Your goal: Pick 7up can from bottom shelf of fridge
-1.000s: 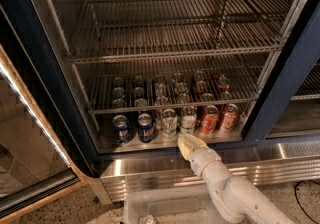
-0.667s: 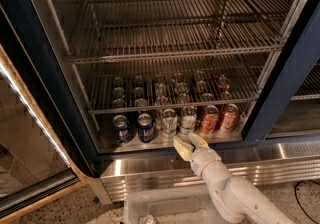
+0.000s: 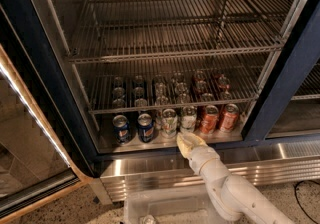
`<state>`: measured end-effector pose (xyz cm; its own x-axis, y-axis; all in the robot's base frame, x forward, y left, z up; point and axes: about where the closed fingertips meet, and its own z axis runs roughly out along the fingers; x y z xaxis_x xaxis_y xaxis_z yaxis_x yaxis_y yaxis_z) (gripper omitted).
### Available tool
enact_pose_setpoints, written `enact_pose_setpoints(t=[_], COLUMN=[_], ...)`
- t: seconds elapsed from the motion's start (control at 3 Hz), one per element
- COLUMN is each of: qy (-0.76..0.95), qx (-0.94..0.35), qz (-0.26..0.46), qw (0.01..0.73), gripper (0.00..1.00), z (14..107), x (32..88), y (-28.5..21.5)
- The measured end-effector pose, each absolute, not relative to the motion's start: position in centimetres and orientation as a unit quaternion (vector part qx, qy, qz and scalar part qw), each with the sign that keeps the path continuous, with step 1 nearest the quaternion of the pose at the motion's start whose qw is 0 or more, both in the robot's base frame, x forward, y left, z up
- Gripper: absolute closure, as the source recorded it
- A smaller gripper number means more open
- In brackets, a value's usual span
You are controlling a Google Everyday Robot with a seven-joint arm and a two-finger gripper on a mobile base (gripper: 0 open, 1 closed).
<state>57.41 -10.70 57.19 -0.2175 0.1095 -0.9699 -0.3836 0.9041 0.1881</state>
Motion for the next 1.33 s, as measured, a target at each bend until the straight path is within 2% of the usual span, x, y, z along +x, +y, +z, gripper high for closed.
enact_pose_setpoints(t=[0.33, 1.0, 1.33], qy=[0.751, 0.748, 0.746], qx=[-0.093, -0.093, -0.091], qz=[0.191, 0.159, 0.138], qw=[0.625, 0.638, 0.645], gripper=[0.66, 0.59, 0.6], z=[57.3, 56.8, 56.6], x=[57.7, 58.8, 59.4], y=[-10.5, -10.9, -11.5])
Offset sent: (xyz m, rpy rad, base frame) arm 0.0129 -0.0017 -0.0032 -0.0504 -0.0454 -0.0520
